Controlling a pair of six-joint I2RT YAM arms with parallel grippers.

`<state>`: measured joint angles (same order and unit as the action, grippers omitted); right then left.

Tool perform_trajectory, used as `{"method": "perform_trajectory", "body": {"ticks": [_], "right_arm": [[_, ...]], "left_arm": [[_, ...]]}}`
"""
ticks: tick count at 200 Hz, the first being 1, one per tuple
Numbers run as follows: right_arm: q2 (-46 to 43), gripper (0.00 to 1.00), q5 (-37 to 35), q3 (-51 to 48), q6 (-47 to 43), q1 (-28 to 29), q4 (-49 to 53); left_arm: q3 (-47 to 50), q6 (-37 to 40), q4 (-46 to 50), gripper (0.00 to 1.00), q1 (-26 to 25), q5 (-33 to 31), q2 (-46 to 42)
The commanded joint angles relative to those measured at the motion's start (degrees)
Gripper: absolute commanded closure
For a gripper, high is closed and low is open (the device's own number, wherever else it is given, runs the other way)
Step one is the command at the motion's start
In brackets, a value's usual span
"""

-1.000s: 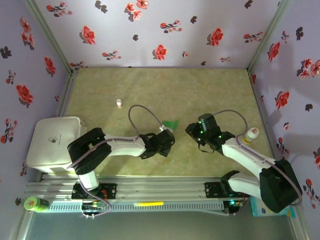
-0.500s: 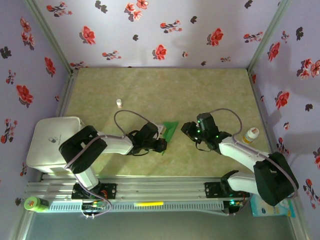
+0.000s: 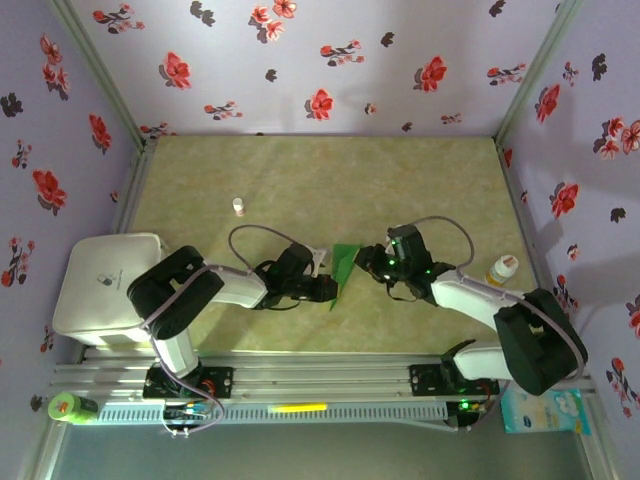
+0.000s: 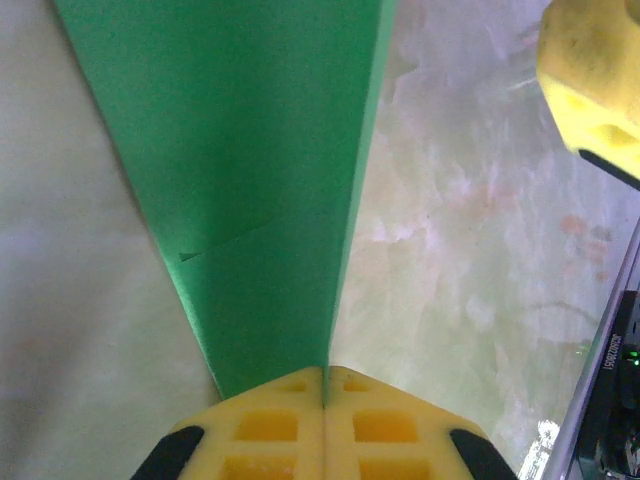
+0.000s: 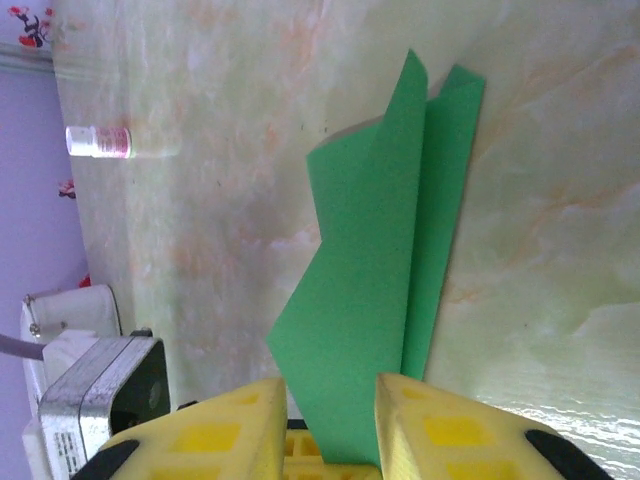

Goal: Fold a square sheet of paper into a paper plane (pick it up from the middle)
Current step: Fold the wing for the fifth time at the center of the table.

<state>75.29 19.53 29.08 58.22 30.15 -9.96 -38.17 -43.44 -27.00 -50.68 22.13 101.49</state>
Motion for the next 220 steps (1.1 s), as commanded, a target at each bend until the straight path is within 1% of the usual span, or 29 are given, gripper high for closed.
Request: {"method": "perform_trajectory", "body": {"ticks": [1,41,74,104,171,220], "right_arm": [[1.43,0.74,2.13,1.37,-1.68,0.99,-2.46],[5.08,0.85,4.56,2.38,-3.23,2.31,-3.73],[8.67,0.89,6.09,4.31,-4.15,3.30,-4.30],[12.03,0.90,6.73,5.95,-4.25,3.86,-5.29],[16.65,0.93,5.37,7.51,-4.63,3.36,-6.12],[17.68,0.92,4.46,7.08,-3.84,2.24,-6.97]], "left_arm": [[1.14,-1.69,-2.36,0.97,0.78,1.30,1.41],[1.51,-3.06,-3.84,0.96,1.61,3.61,3.00],[1.54,-3.83,-4.11,0.95,1.85,4.72,4.05],[1.88,-4.24,-4.36,0.94,2.17,4.77,4.26],[2.05,-3.63,-3.01,0.93,2.25,4.74,3.95],[2.68,-3.35,-2.44,0.93,2.33,4.77,3.60]]}}
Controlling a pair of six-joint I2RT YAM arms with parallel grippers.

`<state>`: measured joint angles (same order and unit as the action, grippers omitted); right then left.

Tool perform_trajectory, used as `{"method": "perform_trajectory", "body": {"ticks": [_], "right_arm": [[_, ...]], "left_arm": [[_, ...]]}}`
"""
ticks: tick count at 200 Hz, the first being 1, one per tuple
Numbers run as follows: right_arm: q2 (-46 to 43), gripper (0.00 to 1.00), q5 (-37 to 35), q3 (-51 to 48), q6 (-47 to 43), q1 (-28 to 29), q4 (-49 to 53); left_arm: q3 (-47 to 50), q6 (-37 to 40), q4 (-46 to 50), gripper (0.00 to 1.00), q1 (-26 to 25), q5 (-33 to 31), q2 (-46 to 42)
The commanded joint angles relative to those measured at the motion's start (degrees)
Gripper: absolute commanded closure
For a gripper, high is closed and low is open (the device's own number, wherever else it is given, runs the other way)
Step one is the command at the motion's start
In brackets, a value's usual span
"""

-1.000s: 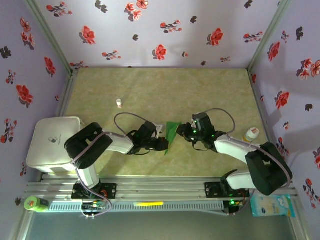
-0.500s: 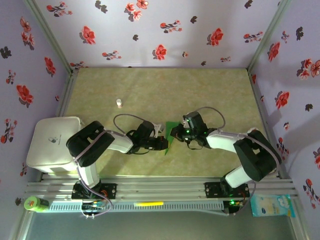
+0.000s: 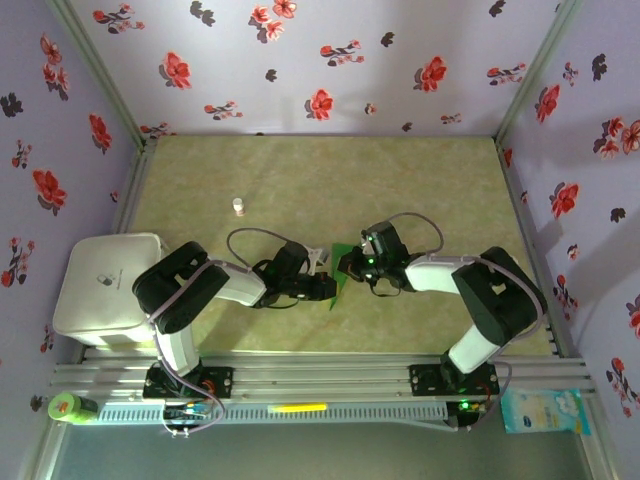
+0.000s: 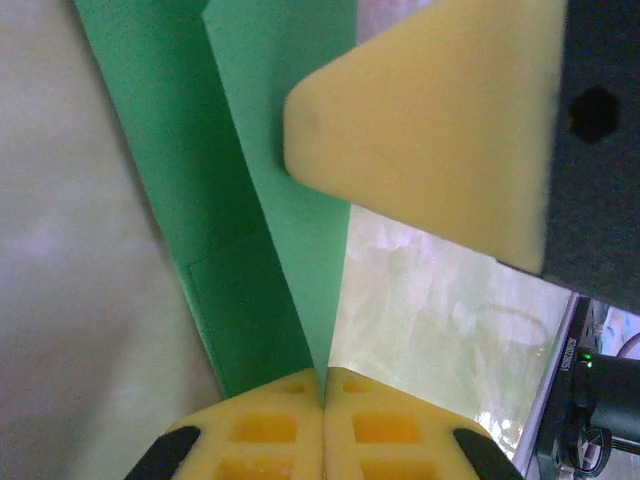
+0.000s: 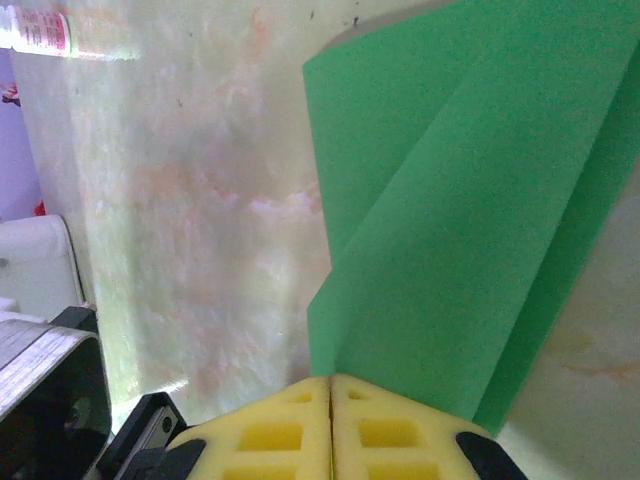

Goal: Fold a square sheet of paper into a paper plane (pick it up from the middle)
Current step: Fold the wing for the fifth time at the center of the table.

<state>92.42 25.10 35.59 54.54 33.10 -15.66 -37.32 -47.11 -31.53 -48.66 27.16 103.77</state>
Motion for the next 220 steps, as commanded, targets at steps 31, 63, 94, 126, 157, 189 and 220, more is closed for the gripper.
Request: {"method": "perform_trajectory", "body": {"ticks": [31,63,94,126,157,189,220], "right_arm": [[0.70,0.92,-1.41,0.19,-0.14,-1.19,-1.54],[1.44,0.92,-0.96,-0.22,-0.05,-1.71,-2.54],[2.12,0.92,-0.78,0.01,-0.10,-2.08,-2.44],[2.60,0.92,-0.60,0.08,-0.14,-2.27,-2.45],[2.81,0.92,-0.83,0.00,-0.26,-2.41,-2.22],[3.82,0.92,-0.46,-0.03,-0.23,-2.43,-2.74],[4.77,0.92,-0.33,0.17,-0.07,-2.43,-3.16]], "left_arm": [[2.25,0.27,2.38,0.93,0.40,-0.25,1.53],[2.09,0.17,2.94,0.94,0.46,-0.29,2.03],[1.74,0.09,3.58,0.94,0.59,-0.24,2.53],[1.57,0.00,3.86,0.94,0.63,-0.19,2.40],[1.51,0.09,4.22,0.94,0.81,-0.23,2.49],[1.55,0.15,4.27,0.94,0.85,-0.16,2.46],[1.55,0.27,4.54,0.94,0.85,-0.02,2.49]]}}
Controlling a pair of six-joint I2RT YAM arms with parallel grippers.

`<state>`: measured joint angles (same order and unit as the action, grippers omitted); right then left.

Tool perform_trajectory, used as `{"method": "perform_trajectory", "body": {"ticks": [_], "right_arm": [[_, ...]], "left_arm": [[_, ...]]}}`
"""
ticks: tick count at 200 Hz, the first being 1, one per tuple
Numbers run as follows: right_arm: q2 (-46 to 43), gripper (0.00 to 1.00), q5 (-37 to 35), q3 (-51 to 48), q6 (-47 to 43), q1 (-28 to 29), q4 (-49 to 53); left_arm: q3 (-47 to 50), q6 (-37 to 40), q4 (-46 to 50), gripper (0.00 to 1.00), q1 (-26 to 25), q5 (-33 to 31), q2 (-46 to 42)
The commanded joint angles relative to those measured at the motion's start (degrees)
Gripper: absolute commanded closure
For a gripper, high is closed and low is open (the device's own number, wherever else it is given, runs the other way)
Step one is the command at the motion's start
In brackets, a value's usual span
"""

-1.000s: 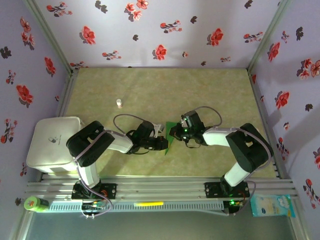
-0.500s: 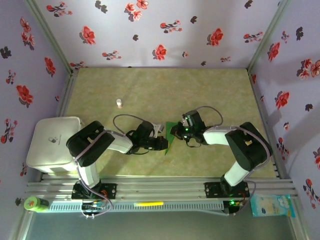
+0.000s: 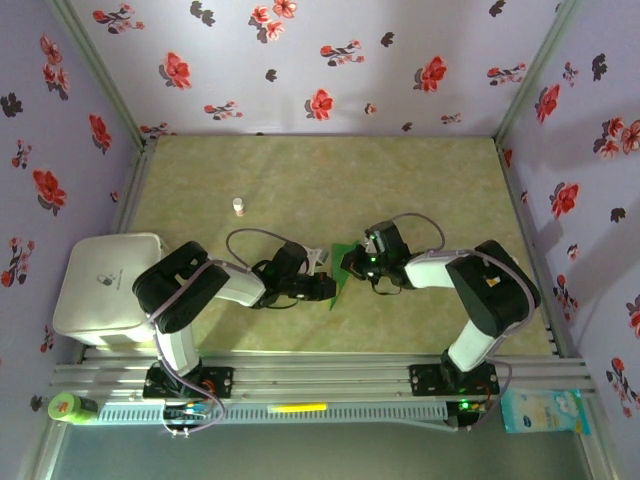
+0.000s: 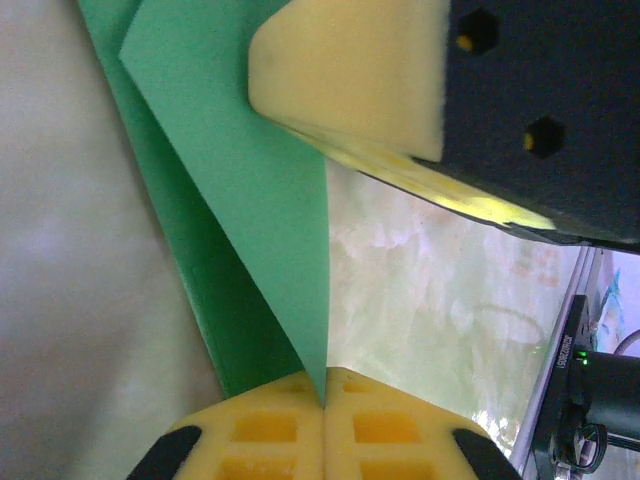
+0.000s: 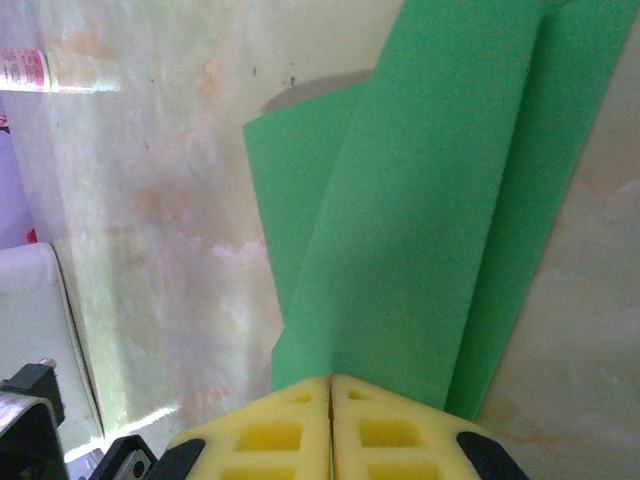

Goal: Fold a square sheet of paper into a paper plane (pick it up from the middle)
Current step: Fold the wing for the fifth time at the center of the table.

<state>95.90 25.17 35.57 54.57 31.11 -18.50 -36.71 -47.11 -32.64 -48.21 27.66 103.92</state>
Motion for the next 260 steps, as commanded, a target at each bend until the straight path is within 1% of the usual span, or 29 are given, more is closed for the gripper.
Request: {"method": "perform_trajectory", "body": {"ticks": [1,36,62,83,134,189,214,227,260], "right_arm": [[1.35,0.92,-0.44,0.15,-0.08,-0.44,-0.36],[2.44,0.92,-0.47,0.05,-0.16,-0.44,-0.15],[3.39,0.92,-1.75,0.04,-0.32,-0.44,2.58],[4.05,0.92,-2.11,-0.27,-0.43,-0.44,3.95],[4.05,0.92,-2.15,-0.44,-0.56,-0.44,4.83],[4.13,0.93,-2.19,0.02,-0.66,-0.35,5.65],[4.30,0.92,-2.15,0.02,-0.75,-0.36,5.93],[4.47,0.92,-2.22,0.08,-0.78,-0.35,6.06],[4.77,0.92,-2.58,0.37,-0.95,-0.30,7.05]], "left_arm": [[0.94,0.27,5.66,0.94,0.39,-0.51,2.34],[0.99,0.28,5.84,0.93,0.39,-0.56,2.56],[0.79,0.09,6.14,0.89,0.39,-0.41,2.19],[0.53,-0.41,6.42,0.84,0.39,0.71,0.58],[0.59,-1.27,8.60,0.82,0.38,2.25,-3.85],[1.21,-1.70,8.92,0.85,0.28,3.02,-5.52],[1.28,-1.75,8.65,0.90,0.31,3.76,-5.57],[1.42,-1.68,8.65,0.94,0.31,4.14,-5.32],[1.70,-1.40,8.82,0.98,0.22,6.09,-4.17]]}}
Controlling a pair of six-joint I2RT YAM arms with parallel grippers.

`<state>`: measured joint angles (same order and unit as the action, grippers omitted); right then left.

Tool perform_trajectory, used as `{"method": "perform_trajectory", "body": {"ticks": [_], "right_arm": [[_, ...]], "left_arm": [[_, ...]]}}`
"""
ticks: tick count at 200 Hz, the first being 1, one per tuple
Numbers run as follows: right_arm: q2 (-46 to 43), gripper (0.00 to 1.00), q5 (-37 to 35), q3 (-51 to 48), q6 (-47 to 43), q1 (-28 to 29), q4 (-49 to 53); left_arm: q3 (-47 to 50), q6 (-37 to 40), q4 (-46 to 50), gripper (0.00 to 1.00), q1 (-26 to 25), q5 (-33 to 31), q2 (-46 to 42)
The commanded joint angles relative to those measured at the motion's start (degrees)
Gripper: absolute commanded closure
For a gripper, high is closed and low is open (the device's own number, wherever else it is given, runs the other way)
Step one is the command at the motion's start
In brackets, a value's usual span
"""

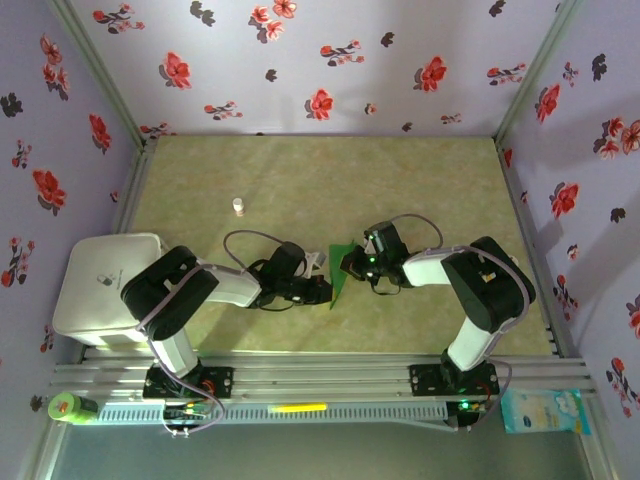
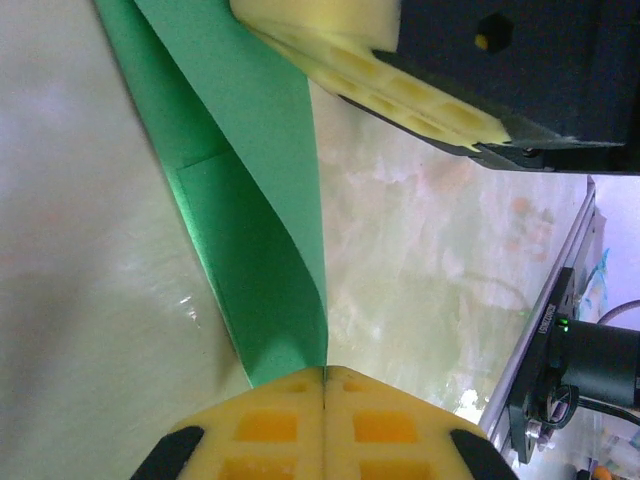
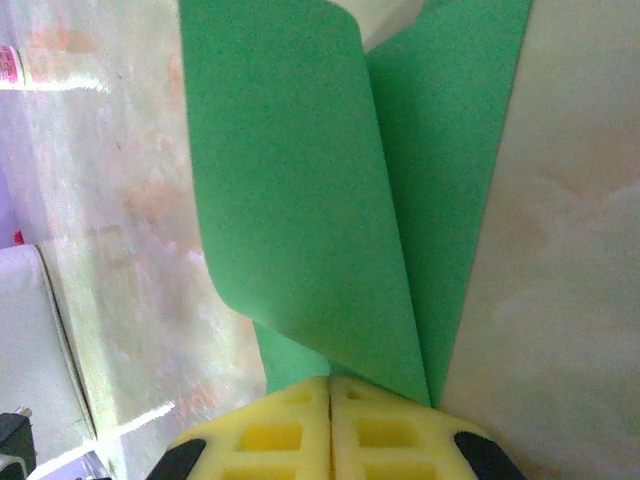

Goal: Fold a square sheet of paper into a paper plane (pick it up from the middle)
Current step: Fold the wing for the fifth time at the center of the table.

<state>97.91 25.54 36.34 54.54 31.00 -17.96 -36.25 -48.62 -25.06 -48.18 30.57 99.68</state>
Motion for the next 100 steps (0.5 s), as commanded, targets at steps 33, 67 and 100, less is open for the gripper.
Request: {"method": "perform_trajectory", "body": {"ticks": [33,67,100], "right_arm": [[2.99,0.92,-3.70,-0.04,-1.46,-0.15,8.18],[3.25,0.93,-3.83,0.15,-1.48,-0.07,8.54],[3.33,0.93,-3.88,0.41,-1.63,-0.07,8.98]], "left_arm": [[1.88,0.66,1.58,0.98,0.09,4.99,1.66],[1.67,1.46,3.00,0.95,-0.59,5.74,3.16],[1.66,1.90,4.20,0.90,-0.69,5.59,2.58]]}}
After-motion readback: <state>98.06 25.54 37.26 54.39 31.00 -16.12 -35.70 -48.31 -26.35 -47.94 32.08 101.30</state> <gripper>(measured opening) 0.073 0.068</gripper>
